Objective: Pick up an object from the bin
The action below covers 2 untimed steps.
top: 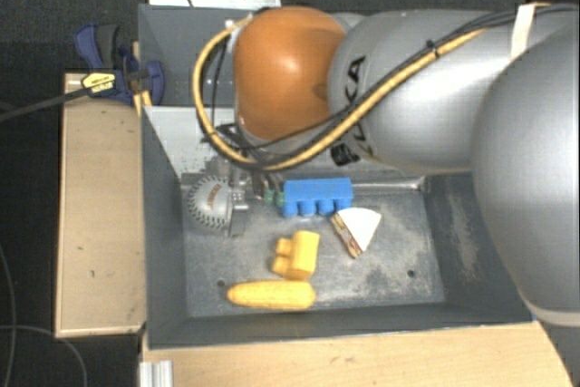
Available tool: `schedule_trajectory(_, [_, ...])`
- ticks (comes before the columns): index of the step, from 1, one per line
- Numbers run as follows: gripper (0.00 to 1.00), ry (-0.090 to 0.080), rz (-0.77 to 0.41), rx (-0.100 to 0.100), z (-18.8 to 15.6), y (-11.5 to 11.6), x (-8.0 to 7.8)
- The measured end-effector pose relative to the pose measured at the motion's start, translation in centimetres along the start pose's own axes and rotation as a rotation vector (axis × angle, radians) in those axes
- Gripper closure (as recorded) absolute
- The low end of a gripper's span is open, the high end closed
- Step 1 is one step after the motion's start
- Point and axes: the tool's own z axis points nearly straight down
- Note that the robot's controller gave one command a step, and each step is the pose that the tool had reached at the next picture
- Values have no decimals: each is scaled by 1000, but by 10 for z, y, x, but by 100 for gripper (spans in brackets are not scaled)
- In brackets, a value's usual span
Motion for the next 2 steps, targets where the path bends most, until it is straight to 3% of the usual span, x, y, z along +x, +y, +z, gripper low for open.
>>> schedule_trajectory(1, [0,-7,6,-2,-5,-2,-2])
schedule_trajectory(2, [0,-9,133,-3,46,-1,-12])
